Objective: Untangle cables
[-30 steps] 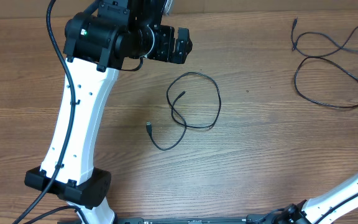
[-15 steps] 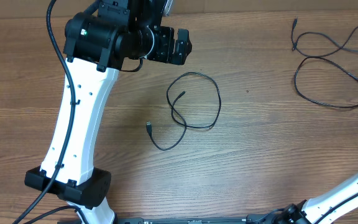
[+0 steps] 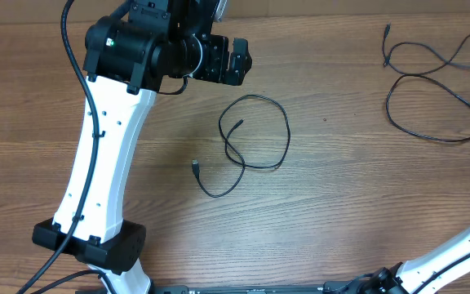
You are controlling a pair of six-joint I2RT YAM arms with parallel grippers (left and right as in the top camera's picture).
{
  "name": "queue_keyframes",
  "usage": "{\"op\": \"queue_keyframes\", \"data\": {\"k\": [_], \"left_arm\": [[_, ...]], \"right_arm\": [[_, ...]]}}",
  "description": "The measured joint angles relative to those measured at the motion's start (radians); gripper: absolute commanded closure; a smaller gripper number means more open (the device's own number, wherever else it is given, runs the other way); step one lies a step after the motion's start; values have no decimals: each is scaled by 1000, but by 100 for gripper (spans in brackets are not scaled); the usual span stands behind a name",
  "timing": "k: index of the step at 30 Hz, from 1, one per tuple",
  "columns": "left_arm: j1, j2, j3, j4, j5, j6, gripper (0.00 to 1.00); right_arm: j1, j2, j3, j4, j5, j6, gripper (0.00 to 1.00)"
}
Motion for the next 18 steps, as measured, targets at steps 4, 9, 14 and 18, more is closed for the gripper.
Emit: {"op": "queue_keyframes", "data": {"k": [4,9,14,18], "left_arm": [[0,0,0,0,0,0,0],[0,0,0,0,0,0,0],[0,0,0,0,0,0,0],[0,0,0,0,0,0,0]], "right_arm": [[-23,0,0,-19,0,0,55],[-56,0,0,-25,-1,-5,64],[-62,0,0,-22,-2,-3,68],[-60,0,0,-15,-3,-3,68]]}}
